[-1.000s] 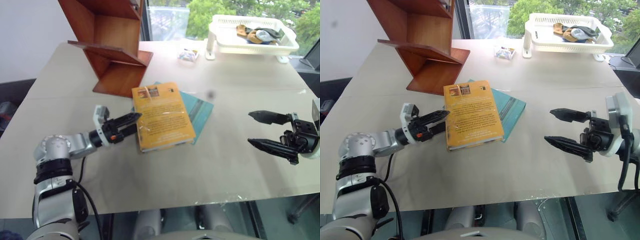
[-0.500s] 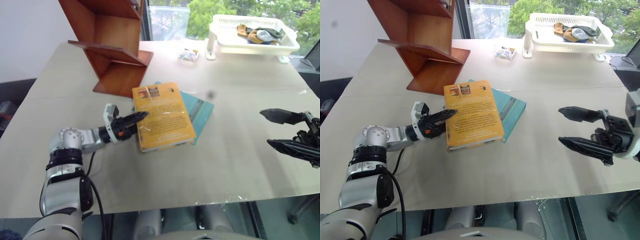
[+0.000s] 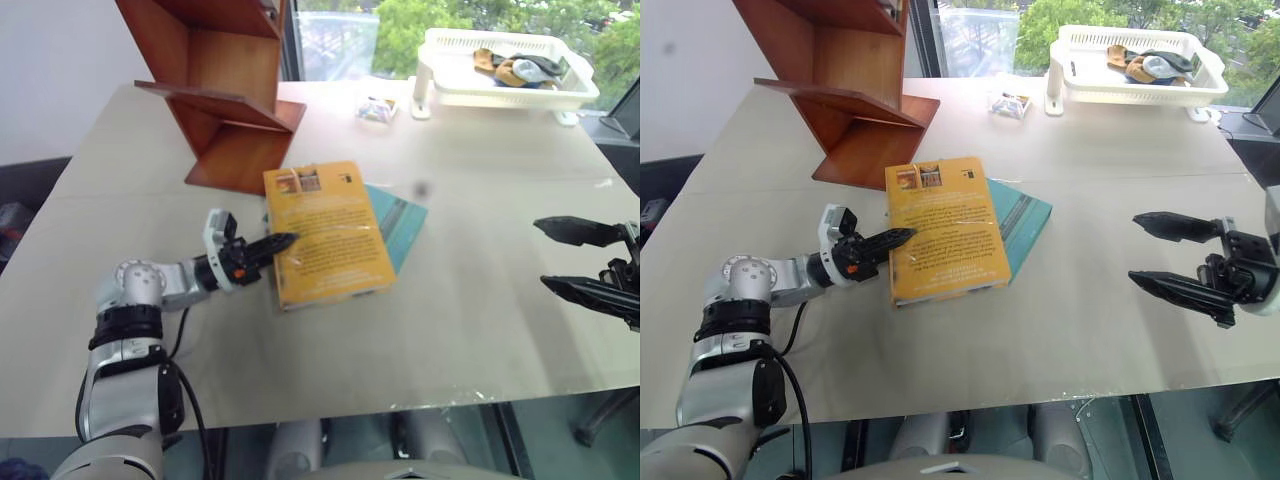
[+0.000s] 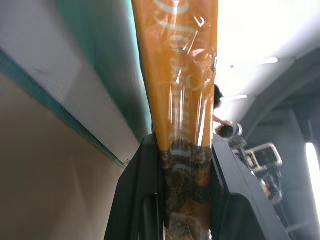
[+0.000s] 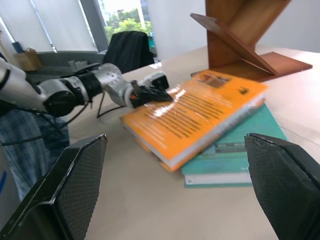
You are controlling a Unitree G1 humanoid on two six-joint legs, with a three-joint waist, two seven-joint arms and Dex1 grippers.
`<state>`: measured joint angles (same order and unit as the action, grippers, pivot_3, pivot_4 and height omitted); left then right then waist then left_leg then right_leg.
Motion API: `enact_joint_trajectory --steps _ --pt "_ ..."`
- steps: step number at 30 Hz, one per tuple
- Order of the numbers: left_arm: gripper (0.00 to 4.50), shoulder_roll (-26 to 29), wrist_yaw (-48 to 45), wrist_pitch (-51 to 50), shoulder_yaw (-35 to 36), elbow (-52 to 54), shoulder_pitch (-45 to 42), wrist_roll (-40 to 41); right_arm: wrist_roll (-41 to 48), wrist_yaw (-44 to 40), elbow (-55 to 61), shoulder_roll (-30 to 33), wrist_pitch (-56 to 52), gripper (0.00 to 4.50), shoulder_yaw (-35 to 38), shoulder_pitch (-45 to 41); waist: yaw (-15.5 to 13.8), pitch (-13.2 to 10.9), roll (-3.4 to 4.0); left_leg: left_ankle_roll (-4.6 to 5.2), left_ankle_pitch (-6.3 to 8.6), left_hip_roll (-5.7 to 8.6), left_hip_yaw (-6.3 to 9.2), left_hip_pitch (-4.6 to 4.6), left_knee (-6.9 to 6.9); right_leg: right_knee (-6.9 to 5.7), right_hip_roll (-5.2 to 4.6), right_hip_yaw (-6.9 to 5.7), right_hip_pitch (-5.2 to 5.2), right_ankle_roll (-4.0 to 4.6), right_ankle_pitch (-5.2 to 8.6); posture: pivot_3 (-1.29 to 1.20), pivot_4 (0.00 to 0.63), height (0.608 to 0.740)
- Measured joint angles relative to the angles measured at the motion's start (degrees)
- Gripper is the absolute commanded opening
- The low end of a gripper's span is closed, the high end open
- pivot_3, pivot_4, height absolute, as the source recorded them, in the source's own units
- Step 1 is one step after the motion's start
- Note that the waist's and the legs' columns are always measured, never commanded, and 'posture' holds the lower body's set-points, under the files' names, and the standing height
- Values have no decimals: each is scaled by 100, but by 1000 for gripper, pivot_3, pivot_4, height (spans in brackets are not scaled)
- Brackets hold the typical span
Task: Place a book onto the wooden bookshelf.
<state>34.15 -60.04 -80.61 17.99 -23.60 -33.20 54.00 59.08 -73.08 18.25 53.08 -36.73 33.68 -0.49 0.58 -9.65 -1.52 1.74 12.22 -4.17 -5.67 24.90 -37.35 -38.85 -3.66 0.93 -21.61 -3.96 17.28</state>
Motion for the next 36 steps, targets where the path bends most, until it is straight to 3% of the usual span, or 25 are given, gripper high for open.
enact_joint_trajectory --steps 3,7,13,15,18,23,26,36 --pt "529 454 -54 20 1 1367 -53 252 -83 -169 -431 198 93 4500 284 -51 -2 -4 -5 -4 -2 1 -1 -4 -1 3 -2 1 4 0 0 0 150 740" --pt "529 716 -18 553 -63 2106 -285 110 -93 -420 -898 341 102 4500 508 -52 -15 -2 -3 4 2 3 -2 -10 1 3 -1 0 8 0 0 0 150 740" --pt "529 1551 -297 3062 -896 2763 -927 -1515 300 -716 -2015 468 -330 4500 917 -389 -15 -7 -8 1 1 3 -21 -10 1 13 2 14 7 1 0 0 150 740" --pt "529 1604 -363 3727 -1046 2761 -1276 -1911 454 -758 -2222 475 -448 4500 997 -650 -17 -7 -7 4 2 2 -30 -9 3 15 3 13 6 1 0 0 150 740" --pt "529 1611 -508 4692 -1358 2697 -1673 -2465 514 -785 -2466 475 -515 4500 998 -904 -21 -8 -8 4 2 2 -40 -5 3 20 5 10 5 0 0 0 150 740" --pt "529 1950 -684 6963 -2144 1949 -2618 -4154 516 -924 -2992 477 -591 4500 993 -1205 -40 -9 -5 0 0 1 -52 -3 6 31 10 16 3 0 0 0 150 740" --pt "529 1969 -794 7929 -2315 1497 -3084 -4646 487 -1057 -3314 510 -635 4500 994 -1353 -51 -10 -4 0 0 0 -57 0 6 35 10 19 1 -1 0 0 150 740" --pt "529 2404 -843 10078 -2753 -577 -4355 -6126 305 -1308 -3868 606 -539 4500 993 -1590 -23 -16 8 2 1 -3 -69 -3 7 30 11 27 -7 -3 1 0 150 740"
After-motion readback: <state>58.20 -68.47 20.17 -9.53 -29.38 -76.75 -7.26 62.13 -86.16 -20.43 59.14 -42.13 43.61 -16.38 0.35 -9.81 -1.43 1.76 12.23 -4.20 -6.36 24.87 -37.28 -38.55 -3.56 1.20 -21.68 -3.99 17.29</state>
